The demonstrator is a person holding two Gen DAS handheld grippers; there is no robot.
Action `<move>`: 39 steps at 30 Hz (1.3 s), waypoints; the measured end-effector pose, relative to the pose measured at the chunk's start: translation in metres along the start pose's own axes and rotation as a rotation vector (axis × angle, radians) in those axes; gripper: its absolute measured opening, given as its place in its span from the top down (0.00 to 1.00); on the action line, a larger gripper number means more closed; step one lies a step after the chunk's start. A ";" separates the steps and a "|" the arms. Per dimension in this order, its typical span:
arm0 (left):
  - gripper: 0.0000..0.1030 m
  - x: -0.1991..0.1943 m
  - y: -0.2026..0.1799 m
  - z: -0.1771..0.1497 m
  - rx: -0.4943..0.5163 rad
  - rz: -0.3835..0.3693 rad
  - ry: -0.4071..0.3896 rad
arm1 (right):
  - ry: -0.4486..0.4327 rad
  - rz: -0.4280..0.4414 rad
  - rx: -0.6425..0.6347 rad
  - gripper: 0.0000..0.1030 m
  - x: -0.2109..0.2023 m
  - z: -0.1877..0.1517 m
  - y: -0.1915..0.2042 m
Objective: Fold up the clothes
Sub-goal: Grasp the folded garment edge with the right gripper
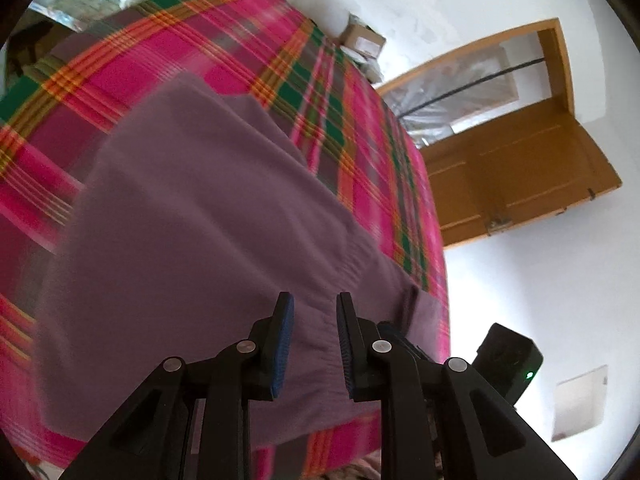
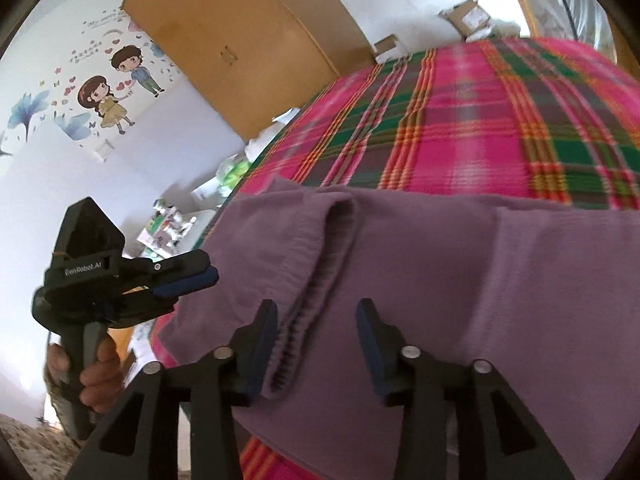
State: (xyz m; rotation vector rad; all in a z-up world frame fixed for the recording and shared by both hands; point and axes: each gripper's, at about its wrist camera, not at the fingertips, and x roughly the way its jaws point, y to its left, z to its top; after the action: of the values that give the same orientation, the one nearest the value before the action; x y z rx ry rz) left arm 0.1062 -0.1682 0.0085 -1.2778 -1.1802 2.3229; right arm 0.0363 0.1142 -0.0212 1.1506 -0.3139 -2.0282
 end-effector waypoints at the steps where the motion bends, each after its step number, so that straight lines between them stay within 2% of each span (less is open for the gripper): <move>1: 0.78 -0.002 0.002 0.001 0.005 0.007 -0.013 | 0.011 0.009 0.004 0.55 0.004 0.002 0.001; 5: 0.74 -0.011 0.005 0.004 0.033 0.043 -0.054 | 0.029 0.028 0.010 0.52 0.018 0.005 0.004; 13: 0.72 -0.014 0.019 0.007 -0.007 0.044 -0.054 | 0.050 0.033 0.015 0.50 0.039 0.011 0.015; 18: 0.72 -0.013 0.027 0.010 -0.030 0.043 -0.053 | 0.057 0.043 0.012 0.67 0.043 0.012 0.019; 20: 0.72 -0.011 0.028 0.011 -0.033 0.043 -0.051 | 0.050 0.052 0.019 0.77 0.042 0.012 0.018; 23: 0.72 -0.010 0.029 0.013 -0.034 0.044 -0.050 | 0.033 0.070 0.016 0.84 0.039 0.014 0.020; 30: 0.72 -0.022 0.030 0.010 -0.037 0.034 -0.085 | -0.074 0.065 -0.035 0.85 0.000 0.019 0.032; 33: 0.72 -0.023 0.030 0.011 -0.035 0.029 -0.096 | -0.077 0.042 0.006 0.85 -0.008 0.016 0.021; 39: 0.72 -0.013 0.035 0.011 -0.041 0.035 -0.062 | -0.037 -0.034 0.076 0.85 -0.004 0.002 -0.002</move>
State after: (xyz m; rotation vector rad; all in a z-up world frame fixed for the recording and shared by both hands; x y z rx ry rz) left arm 0.1105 -0.2037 -0.0065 -1.2579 -1.2414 2.3911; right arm 0.0346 0.1180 -0.0191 1.1726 -0.3950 -2.0844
